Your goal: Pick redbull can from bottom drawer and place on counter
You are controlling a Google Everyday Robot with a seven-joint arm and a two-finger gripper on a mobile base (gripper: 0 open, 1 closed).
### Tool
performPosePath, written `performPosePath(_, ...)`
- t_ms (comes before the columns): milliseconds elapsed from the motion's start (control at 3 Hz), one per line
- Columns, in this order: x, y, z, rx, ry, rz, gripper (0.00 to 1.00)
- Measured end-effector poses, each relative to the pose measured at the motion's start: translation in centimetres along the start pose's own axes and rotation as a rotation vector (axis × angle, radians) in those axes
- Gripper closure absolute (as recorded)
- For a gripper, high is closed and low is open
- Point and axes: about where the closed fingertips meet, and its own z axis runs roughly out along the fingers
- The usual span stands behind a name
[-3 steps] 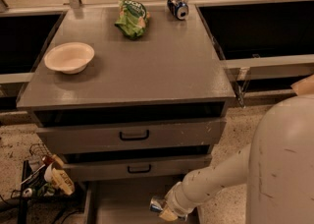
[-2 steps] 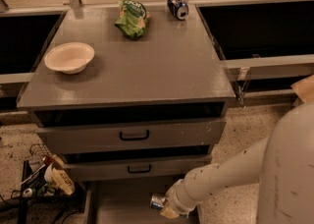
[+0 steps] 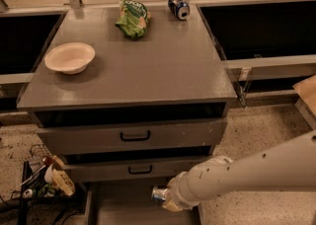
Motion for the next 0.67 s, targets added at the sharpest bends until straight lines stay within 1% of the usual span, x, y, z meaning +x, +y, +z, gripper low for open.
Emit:
performPosePath(333,-1.82,-0.29,-3.50,0.061,-0.004,-0.057,1.00)
performPosePath(667,-1.82,-0.29,-3.50,0.061,-0.004,-0.057,1.00)
